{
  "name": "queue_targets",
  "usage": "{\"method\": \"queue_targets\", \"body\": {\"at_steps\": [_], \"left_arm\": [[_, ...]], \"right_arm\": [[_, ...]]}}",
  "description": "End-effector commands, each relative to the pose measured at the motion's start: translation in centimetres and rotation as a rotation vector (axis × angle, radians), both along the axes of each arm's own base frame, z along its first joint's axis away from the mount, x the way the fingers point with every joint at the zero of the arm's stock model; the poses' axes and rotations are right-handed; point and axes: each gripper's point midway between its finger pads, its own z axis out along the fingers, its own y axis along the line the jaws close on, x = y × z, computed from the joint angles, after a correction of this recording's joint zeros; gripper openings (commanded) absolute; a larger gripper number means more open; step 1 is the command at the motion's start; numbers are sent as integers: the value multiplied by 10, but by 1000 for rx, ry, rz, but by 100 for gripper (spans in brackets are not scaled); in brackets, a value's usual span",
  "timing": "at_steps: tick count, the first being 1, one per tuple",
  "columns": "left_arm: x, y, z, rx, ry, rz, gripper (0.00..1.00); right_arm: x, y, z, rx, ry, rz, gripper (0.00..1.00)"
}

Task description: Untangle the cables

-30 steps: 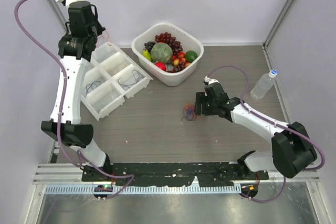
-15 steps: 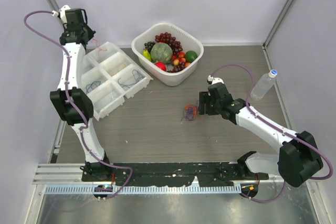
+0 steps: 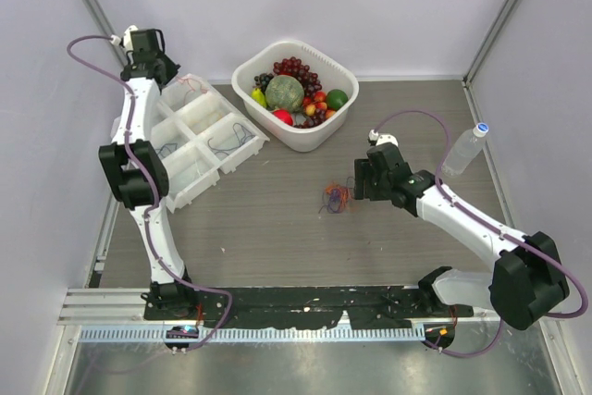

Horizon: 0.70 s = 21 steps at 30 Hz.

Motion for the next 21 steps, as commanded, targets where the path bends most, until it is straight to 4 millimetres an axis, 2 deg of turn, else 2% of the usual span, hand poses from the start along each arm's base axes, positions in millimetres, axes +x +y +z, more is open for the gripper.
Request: {"method": "queue_targets", "body": {"at_steps": [1, 6, 9, 10, 11, 13, 17, 21], "left_arm": [[2, 5, 20, 24, -69, -12, 0], [-4, 18, 5, 62, 2, 27, 0], [-5, 16, 2, 67, 14, 9, 0], [-6, 16, 3, 68, 19, 6, 5], [-9, 15, 5, 73, 28, 8, 19], [-17, 18, 6, 77, 51, 22, 41], [-44, 10, 1, 37, 113, 24, 51], [-82, -27, -7, -12, 178, -91, 50]], "right_arm": [[13, 3, 21, 26, -50, -31, 68], [14, 7, 21, 42, -38, -34, 68], [14, 9, 18, 58, -23, -49, 68], [14, 10, 17, 63, -20, -52, 68], [14, 12, 15, 72, -11, -53, 68], [14, 14, 13, 81, 3, -56, 68], [16, 17, 11, 94, 16, -67, 68], [19, 23, 2, 100, 45, -63, 68]]}}
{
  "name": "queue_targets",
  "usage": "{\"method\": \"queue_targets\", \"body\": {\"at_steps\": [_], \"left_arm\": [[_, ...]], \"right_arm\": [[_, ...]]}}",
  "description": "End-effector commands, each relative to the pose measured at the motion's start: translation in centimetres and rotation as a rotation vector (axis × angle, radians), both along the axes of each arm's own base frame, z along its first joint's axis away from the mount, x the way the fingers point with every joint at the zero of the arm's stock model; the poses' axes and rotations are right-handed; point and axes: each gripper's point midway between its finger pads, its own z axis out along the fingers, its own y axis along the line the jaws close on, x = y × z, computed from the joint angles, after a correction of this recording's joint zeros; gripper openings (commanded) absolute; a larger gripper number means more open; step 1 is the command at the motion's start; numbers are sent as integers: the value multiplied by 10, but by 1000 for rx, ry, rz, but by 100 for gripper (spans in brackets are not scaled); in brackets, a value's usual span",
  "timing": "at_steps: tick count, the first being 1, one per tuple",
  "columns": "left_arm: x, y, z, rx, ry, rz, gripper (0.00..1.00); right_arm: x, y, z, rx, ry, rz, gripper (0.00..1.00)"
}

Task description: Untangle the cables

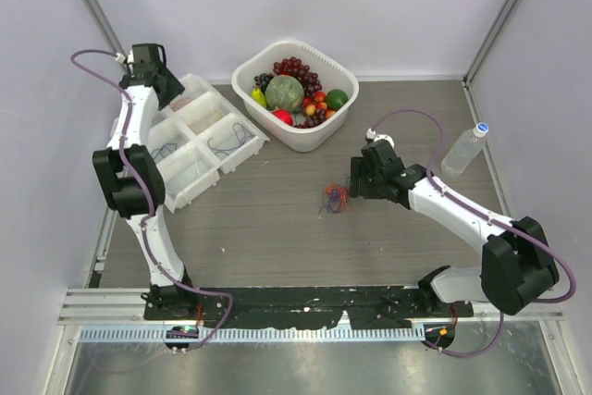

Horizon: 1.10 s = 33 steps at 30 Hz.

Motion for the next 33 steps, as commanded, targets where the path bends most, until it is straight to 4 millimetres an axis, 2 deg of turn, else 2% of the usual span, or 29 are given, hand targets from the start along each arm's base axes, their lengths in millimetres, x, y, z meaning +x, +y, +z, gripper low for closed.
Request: {"method": "queue_targets", "body": {"at_steps": [1, 2, 4, 8, 11, 14, 15, 18, 22, 24, 28, 33], "left_arm": [[-55, -42, 26, -53, 34, -116, 49], [-70, -58, 34, -62, 29, -165, 48], [-102, -98, 26, -93, 53, -290, 48], [-182, -204, 22, -176, 44, -653, 50], [-242, -257, 3, -223, 75, -860, 51], [-275, -289, -5, -263, 75, -981, 51], [-282, -300, -4, -283, 69, -1017, 52], [-294, -321, -23, -325, 120, -1103, 53], [-299, -335, -51, -352, 225, -1152, 54], [-298, -339, -62, -371, 261, -1155, 56], [-297, -349, -82, -431, 329, -1142, 55], [-289, -362, -87, -482, 331, -1157, 52]], "right_arm": [[16, 12, 10, 48, -17, -15, 68], [17, 13, 5, 49, -1, -14, 68], [19, 10, -3, 35, 20, -18, 68], [21, -5, -15, 11, 40, -62, 67], [22, 0, -22, 10, 41, 0, 65], [25, 22, -25, 70, 35, 83, 62], [19, 35, -29, 100, 56, 128, 62], [17, 63, -34, 139, 58, 190, 61], [2, 105, -46, 175, 106, 300, 59], [-1, 120, -42, 176, 107, 348, 58], [-9, 134, -36, 191, 100, 414, 58], [-14, 136, -27, 225, 72, 449, 58]]}}
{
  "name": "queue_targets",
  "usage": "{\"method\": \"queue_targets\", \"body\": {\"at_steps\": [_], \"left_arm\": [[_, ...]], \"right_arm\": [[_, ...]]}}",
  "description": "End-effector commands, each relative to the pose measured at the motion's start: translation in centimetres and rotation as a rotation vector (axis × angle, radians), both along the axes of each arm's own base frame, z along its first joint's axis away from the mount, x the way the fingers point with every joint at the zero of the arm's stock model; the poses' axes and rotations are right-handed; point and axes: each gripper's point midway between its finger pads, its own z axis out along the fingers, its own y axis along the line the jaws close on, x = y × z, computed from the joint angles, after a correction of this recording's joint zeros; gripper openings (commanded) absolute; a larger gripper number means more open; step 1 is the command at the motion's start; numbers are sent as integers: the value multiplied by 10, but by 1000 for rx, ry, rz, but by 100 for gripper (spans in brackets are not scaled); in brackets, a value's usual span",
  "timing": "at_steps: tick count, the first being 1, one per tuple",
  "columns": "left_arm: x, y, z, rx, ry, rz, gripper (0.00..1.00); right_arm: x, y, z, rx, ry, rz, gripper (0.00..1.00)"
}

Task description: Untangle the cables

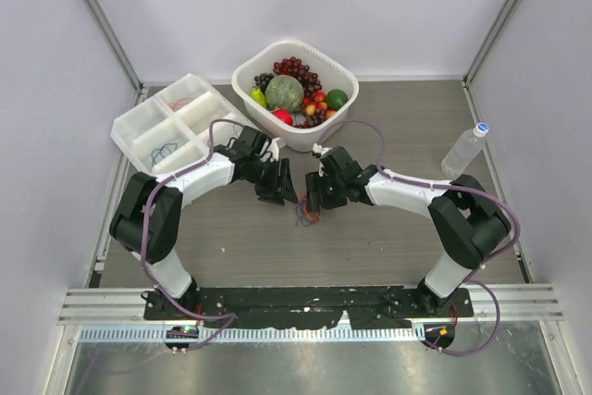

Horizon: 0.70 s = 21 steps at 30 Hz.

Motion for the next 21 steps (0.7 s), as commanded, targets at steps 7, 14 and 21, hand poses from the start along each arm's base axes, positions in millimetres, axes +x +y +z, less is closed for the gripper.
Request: {"method": "queue_targets", "body": {"at_steps": [7, 14, 21], "left_arm": [[38, -29, 13, -78, -71, -7, 44], [52, -45, 2, -94, -137, -55, 41], [55, -53, -21, -52, -155, -86, 43]], "right_arm": [[-4, 6, 21, 79, -63, 88, 58], [-8, 6, 27, 92, -81, 115, 58], [-7, 4, 31, 101, -97, 105, 58]]}}
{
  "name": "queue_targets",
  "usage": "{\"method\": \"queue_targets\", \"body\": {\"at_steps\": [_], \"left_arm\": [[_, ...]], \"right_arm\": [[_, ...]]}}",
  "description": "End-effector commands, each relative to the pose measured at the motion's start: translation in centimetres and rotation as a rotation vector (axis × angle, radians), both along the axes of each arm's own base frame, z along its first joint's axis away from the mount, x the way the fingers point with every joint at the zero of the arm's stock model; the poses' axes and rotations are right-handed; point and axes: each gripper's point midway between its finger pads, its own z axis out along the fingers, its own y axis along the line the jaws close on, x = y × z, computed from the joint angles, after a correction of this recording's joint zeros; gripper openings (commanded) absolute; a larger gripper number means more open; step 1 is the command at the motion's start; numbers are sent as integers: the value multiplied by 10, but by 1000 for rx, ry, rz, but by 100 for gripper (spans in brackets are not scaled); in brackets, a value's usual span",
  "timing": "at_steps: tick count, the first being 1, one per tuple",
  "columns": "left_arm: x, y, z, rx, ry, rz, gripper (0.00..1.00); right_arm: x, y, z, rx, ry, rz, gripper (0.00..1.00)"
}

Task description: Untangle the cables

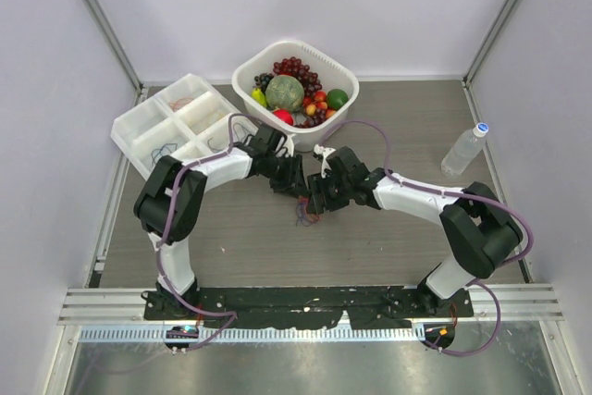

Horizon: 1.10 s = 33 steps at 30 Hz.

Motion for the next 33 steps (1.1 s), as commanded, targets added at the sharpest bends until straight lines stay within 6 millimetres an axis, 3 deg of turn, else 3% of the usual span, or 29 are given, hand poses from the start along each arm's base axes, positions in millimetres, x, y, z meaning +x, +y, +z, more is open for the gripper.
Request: {"method": "queue_targets", "body": {"at_steps": [1, 5, 9, 16, 19, 24, 28, 33], "left_arm": [[22, -19, 4, -30, -109, -37, 42], [26, -17, -6, 16, -113, -32, 22], [27, -6, 14, 46, -184, -20, 0], [-4, -2, 78, -58, -242, -70, 0], [-16, -2, 92, -84, -236, -87, 0], [-20, 3, 113, -80, -271, -93, 0], [-19, 1, 136, -111, -314, -99, 0], [-20, -6, 172, -188, -372, -111, 0]], "right_arm": [[5, 3, 17, 47, -59, 10, 58], [6, 1, 18, 40, -66, 1, 58], [9, -4, 20, 25, -79, -16, 59], [21, -10, 34, 14, -139, -77, 64], [28, -7, 50, 68, -163, -86, 66], [38, -7, 87, 183, -213, -103, 66], [43, -18, 122, 295, -251, -130, 68], [42, -8, 145, 378, -279, -87, 69]]}}
